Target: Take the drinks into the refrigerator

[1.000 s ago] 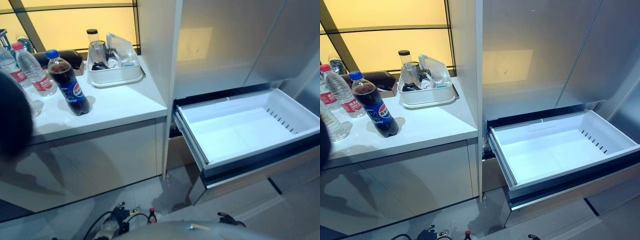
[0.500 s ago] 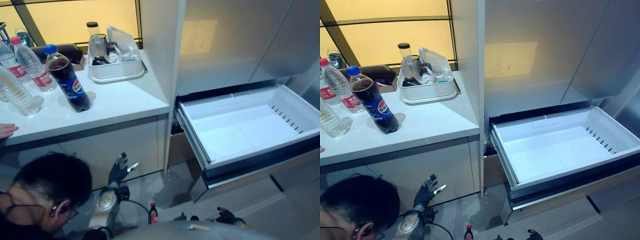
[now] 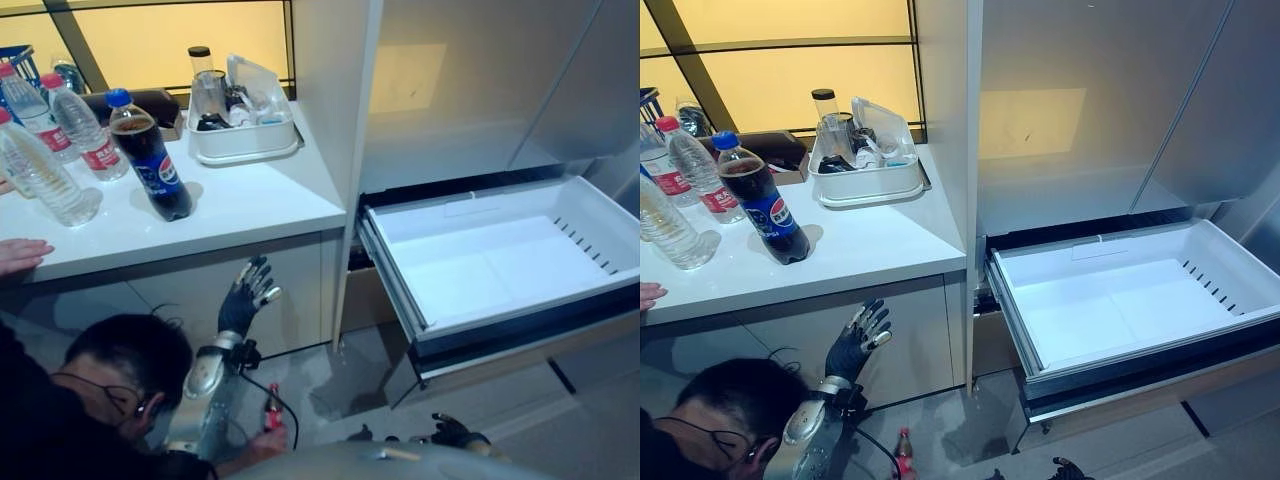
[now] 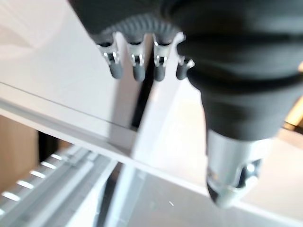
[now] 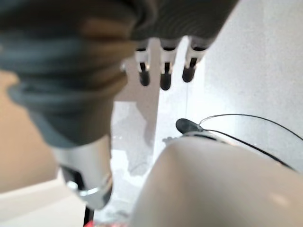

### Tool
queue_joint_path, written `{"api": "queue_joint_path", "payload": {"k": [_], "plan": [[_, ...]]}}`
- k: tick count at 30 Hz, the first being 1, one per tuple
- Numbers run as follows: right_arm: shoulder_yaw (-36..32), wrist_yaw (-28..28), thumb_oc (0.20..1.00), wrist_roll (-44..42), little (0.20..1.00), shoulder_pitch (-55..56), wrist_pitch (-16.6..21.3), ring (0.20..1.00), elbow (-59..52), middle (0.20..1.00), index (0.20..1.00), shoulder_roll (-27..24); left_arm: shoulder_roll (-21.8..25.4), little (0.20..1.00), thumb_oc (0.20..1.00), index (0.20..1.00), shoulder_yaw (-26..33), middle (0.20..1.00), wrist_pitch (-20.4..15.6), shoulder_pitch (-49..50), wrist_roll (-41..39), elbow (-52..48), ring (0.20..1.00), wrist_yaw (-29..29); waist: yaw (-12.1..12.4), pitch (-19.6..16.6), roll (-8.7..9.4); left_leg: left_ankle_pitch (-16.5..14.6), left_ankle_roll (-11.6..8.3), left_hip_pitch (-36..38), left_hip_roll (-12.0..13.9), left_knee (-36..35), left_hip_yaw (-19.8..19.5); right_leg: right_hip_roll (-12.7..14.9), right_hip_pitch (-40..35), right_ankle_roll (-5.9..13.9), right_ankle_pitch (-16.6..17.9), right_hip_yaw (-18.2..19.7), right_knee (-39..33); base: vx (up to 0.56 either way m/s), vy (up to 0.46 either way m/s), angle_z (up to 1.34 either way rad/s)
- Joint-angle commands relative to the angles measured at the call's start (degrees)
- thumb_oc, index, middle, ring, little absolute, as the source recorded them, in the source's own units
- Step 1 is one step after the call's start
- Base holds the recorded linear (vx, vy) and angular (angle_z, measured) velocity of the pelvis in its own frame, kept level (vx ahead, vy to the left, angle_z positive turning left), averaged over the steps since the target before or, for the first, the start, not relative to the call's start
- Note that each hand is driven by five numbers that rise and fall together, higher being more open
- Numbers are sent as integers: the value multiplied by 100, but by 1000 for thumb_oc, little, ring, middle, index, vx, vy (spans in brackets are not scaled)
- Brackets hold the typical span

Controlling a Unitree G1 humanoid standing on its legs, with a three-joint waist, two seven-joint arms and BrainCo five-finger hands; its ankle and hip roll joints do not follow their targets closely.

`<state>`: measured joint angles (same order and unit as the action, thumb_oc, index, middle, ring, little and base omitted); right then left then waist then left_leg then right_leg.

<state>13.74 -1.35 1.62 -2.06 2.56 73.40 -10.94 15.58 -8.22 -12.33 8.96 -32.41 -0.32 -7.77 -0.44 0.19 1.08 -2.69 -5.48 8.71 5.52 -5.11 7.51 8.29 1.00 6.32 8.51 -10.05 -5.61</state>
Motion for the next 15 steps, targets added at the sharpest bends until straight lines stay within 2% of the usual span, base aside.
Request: {"api": "queue_joint_path", "payload": {"k": [1, 7, 15], "plan": [[18, 73, 1000, -4, 1000, -390, 144, 1000, 487, 1000, 1000, 261, 163, 1000, 1000, 1000, 134, 1000, -354, -256, -28, -887, 1000, -91, -11, 67, 204, -60, 394, -343, -528, 11, -338, -165, -614, 60, -630, -389, 61, 0, 0, 0], [62, 91, 1000, -14, 1000, -366, 142, 1000, 512, 1000, 1000, 305, 217, 1000, 1000, 1000, 397, 1000, -502, -364, -85, -1564, 1000, 88, 5, 59, 213, -73, 385, -338, -515, 11, -345, -168, -621, 53, -638, -387, 61, 0, 0, 0], [100, 131, 1000, 6, 1000, -325, 136, 1000, 534, 1000, 1000, 320, 144, 1000, 1000, 1000, 838, 1000, -684, -481, -217, -1940, 1000, 337, 29, 53, 212, -85, 371, -326, -510, 11, -345, -159, -636, 49, -645, -396, 61, 0, 0, 0]]}}
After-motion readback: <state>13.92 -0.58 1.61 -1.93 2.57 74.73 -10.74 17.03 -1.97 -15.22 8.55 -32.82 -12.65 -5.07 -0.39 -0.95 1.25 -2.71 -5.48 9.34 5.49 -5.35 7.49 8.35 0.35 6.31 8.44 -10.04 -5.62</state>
